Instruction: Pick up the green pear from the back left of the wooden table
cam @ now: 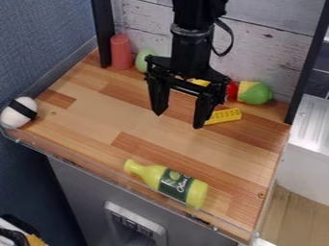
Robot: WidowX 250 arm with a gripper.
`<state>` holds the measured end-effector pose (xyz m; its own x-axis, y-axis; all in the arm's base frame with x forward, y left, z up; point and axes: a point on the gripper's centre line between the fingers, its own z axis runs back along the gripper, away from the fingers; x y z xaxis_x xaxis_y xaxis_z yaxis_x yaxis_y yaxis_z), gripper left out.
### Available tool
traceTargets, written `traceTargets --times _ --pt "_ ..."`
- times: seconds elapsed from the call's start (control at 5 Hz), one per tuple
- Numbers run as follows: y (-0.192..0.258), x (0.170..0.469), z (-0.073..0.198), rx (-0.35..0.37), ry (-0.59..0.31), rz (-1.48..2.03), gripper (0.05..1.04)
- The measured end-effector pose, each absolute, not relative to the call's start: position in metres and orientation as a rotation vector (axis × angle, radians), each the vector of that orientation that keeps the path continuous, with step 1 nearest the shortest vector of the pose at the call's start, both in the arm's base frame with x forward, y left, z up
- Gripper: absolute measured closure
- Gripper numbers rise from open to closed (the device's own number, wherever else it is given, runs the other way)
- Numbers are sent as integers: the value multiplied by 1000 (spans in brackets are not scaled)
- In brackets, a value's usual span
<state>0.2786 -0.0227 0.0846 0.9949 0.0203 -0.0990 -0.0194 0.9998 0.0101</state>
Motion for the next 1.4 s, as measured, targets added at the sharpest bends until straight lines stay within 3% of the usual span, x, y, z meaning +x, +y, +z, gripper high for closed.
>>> traceTargets --times 0.8,1.0,1.4 --pt "71 358 76 -15 130 508 85" --pt "81 375 72 -17 124 461 85" --pt "91 387 39 -17 139 221 85"
